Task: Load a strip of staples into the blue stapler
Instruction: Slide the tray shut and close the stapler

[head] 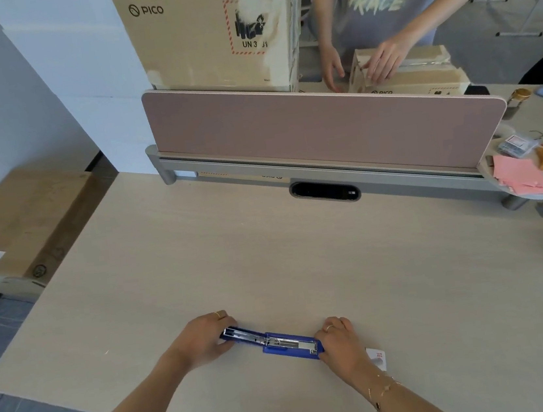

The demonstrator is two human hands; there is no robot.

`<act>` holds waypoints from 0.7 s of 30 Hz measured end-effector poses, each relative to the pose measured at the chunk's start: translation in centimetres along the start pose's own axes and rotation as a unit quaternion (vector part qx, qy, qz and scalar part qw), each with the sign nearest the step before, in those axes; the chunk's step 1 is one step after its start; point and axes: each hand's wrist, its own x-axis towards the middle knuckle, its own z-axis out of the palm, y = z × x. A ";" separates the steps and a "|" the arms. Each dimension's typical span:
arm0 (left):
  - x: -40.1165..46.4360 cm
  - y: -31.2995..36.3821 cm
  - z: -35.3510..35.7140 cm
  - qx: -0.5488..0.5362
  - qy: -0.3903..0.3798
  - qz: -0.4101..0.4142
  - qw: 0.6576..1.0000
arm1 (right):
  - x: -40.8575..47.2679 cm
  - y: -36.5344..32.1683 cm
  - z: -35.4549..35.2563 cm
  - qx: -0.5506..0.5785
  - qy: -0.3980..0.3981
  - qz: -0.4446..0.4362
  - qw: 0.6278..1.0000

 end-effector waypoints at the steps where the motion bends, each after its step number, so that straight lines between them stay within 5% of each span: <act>1: -0.1 0.3 -0.1 0.007 0.013 0.012 1.000 | -0.1 -0.1 -0.2 -0.003 0.010 -0.002 1.000; 7: 0.3 3.1 -0.4 0.002 0.062 0.063 0.996 | -0.2 0.0 0.5 -0.011 -0.001 0.012 1.000; 21: 3.2 9.5 2.7 -0.098 0.007 0.034 0.995 | -0.9 0.2 0.9 -0.004 -0.002 0.061 0.998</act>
